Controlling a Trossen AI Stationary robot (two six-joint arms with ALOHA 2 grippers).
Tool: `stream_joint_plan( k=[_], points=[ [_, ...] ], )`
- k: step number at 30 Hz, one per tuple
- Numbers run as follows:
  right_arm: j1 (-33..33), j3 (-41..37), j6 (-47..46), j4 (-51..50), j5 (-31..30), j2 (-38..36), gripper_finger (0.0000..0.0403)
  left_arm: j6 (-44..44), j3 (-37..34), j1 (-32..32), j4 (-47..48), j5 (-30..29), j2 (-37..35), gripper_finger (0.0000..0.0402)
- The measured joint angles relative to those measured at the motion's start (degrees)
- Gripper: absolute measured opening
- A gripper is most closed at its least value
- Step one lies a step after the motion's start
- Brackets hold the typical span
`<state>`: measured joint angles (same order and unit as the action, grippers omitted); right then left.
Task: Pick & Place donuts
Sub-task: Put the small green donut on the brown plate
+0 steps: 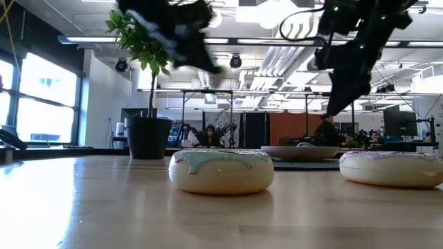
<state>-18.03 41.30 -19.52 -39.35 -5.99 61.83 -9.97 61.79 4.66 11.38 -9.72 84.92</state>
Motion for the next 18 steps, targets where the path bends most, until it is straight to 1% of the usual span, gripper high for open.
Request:
stream_joint_plan(
  k=[1, 3, 5, 9, 10, 12, 15, 18],
  points=[
    [0.6, 0.0, -0.7, -0.8, -1.1, -0.5, 0.0138, 1.1, 1.5, 1.2, -2.9, 0.3, 2.1, 0.0003],
    [1.7, 0.0, -1.8, -1.7, -2.5, -1.0, 0.0138, 2.8, 4.2, 3.5, -3.4, 1.2, 6.0, 0.0003],
    [2.3, 0.0, -2.4, -2.8, -2.9, -1.1, 0.0138, 3.8, 8.5, 5.2, -5.9, 2.2, 11.3, 0.0003],
    [3.7, -0.1, -2.9, -3.6, -3.0, -0.9, 0.0138, 5.0, 18.4, 8.2, -5.4, 2.6, 21.4, 0.0003],
    [4.1, -0.3, -3.4, -3.3, -3.8, -0.9, 0.0138, 4.8, 21.1, 8.8, -5.2, 2.6, 23.9, 0.0003],
    [5.0, -1.2, -6.1, -2.5, -7.7, -0.9, 0.0138, 3.3, 26.7, 9.9, -6.4, 2.7, 29.1, 0.0003],
    [6.0, -3.3, -9.6, -4.4, -12.9, -1.2, 0.0138, 1.7, 33.1, 11.6, -4.2, 2.7, 36.4, 0.0003],
    [6.3, -5.8, -12.5, -6.8, -13.7, -1.4, 0.0138, -0.2, 39.6, 13.0, -4.4, 3.0, 43.2, 0.0003]
  ],
)
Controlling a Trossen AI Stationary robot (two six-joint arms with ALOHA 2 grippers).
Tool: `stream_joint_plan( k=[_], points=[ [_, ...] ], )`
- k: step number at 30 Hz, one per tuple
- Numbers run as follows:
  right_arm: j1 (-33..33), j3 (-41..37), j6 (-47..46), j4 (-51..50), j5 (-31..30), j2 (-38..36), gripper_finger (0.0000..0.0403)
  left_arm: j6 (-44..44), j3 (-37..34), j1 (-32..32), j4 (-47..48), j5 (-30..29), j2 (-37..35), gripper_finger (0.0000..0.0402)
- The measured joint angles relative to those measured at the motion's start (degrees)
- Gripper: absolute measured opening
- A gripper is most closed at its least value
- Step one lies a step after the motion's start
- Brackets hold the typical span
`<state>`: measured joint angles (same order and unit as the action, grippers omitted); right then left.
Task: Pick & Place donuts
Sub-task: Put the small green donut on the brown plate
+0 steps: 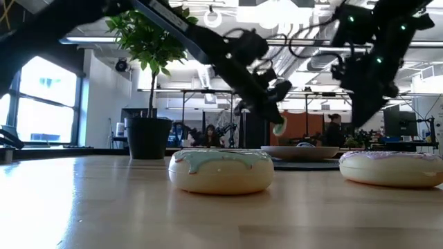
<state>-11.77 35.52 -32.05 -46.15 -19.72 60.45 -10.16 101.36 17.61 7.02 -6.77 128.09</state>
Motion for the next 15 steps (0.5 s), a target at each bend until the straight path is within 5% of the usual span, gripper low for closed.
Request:
stream_joint_plan(
  k=[6, 15],
  points=[
    [0.0, -5.5, -4.2, 0.0, 1.0, -0.3, 0.0138, -2.2, 8.7, 2.1, 6.5, 3.5, 7.0, 0.0003],
    [0.0, -7.0, -5.2, 1.3, 1.0, -0.2, 0.0138, -2.3, 9.3, 1.8, 9.2, 3.7, 7.1, 0.0058]
  ],
)
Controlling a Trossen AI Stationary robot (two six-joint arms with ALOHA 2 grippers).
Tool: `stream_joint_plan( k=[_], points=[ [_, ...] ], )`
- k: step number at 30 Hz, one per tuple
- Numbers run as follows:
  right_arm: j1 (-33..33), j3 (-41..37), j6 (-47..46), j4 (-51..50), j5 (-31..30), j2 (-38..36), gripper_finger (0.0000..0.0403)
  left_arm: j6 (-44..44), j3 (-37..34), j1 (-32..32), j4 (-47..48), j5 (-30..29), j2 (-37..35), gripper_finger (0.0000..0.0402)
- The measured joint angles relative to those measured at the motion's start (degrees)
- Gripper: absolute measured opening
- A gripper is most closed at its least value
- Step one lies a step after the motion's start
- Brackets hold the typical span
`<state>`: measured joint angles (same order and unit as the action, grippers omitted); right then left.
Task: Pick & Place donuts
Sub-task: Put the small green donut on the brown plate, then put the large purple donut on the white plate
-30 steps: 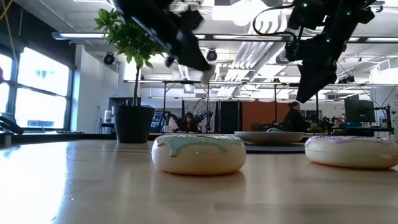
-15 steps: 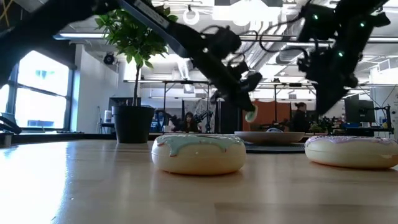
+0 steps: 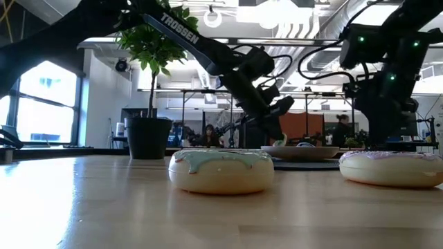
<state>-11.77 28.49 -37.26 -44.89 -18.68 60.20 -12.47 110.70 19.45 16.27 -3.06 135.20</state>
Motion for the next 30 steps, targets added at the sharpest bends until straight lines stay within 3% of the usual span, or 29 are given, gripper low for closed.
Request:
stream_joint_plan(
  k=[10, 14, 17, 21, 30],
  points=[
    [0.0, 0.0, 1.7, 6.3, -0.5, 0.0, 0.0138, -2.6, 0.0, 0.0, 0.7, 1.2, 0.0, 0.0117],
    [-0.3, 0.0, 7.7, 17.2, -6.8, 0.0, 0.0138, -2.8, 0.4, 0.0, 0.9, 0.9, 0.0, 0.0119],
    [-1.0, 0.0, 13.0, 25.7, -7.0, 0.0, 0.0138, -2.8, 1.6, 0.0, 3.7, 1.3, 0.0, 0.0119],
    [-1.5, 0.1, 15.1, 30.9, -3.1, 0.0, 0.0138, 0.3, 5.9, 0.0, 12.9, 3.1, 0.0, 0.012],
    [0.0, -0.1, 14.4, 30.6, 1.2, 0.0, 0.0138, 5.4, 18.9, 0.0, 39.0, 2.5, -4.4, 0.012]
  ],
)
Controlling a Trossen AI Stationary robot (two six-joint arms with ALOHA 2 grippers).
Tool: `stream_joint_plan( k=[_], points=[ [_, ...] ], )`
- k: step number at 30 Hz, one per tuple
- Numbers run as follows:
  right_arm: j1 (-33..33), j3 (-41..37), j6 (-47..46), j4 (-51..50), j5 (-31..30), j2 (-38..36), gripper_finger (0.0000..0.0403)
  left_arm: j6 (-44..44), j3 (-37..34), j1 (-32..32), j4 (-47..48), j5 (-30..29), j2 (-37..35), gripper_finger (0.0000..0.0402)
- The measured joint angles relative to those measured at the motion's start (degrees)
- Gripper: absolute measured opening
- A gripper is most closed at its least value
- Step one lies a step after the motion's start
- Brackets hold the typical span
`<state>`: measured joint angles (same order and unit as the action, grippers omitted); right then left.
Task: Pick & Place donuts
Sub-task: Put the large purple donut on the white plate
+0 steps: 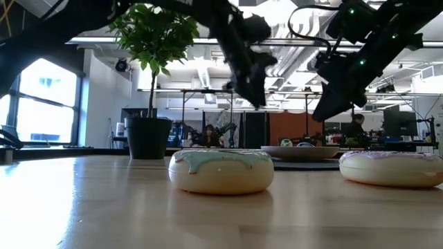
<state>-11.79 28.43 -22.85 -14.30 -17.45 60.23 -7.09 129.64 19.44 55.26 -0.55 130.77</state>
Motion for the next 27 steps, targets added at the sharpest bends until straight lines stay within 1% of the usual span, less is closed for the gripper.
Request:
stream_joint_plan(
  k=[2, 4, 7, 9, 11, 13, 15, 19, 21, 23, 25, 27],
  points=[
    [0.7, 0.0, 0.2, 0.0, 1.9, 0.0, 0.0138, 0.8, 0.5, -0.3, 1.7, -0.7, -1.6, 0.012],
    [1.6, 0.0, 0.3, 0.0, 3.8, 0.0, 0.0138, 0.9, 0.1, -0.5, 7.4, -1.3, -4.0, 0.012],
    [3.3, 0.0, 0.4, 0.0, 6.1, 0.0, 0.0138, 1.4, 0.5, -2.7, 7.1, -6.1, -5.4, 0.012],
    [4.8, 0.0, 0.2, 0.0, 7.2, 0.0, 0.0138, 1.5, 0.0, -4.4, 11.3, -8.9, -6.9, 0.012],
    [6.5, 0.0, -0.5, -0.1, 9.2, 0.0, 0.0138, 2.3, 0.2, -6.3, 12.3, -12.3, -7.8, 0.012],
    [8.5, 0.0, -0.9, 0.0, 12.0, 0.0, 0.0138, 2.3, 0.2, -7.8, 14.7, -14.4, -8.3, 0.012],
    [10.9, 0.0, -1.0, 0.0, 14.6, 0.0, 0.0137, 2.1, -0.1, -8.9, 18.3, -15.1, -8.8, 0.012],
    [16.4, -0.1, -2.6, -0.4, 17.8, 0.0, 0.0137, 1.9, 0.1, -10.6, 24.0, -15.5, -9.9, 0.012],
    [19.7, -0.1, -2.7, -0.3, 17.9, 0.2, 0.0137, 1.0, -0.1, -11.0, 27.7, -15.6, -11.0, 0.012],
    [22.9, -0.1, -2.7, -0.3, 17.2, 0.3, 0.0138, 0.7, 0.0, -11.3, 29.0, -16.8, -12.5, 0.012],
    [26.0, -0.1, -3.2, 0.6, 15.3, 0.3, 0.0138, -0.2, 0.1, -11.3, 32.6, -16.9, -14.3, 0.012],
    [29.0, -0.1, -4.2, 2.5, 12.1, 0.8, 0.0138, -1.0, 0.0, -11.4, 35.0, -17.4, -15.8, 0.012]
  ],
)
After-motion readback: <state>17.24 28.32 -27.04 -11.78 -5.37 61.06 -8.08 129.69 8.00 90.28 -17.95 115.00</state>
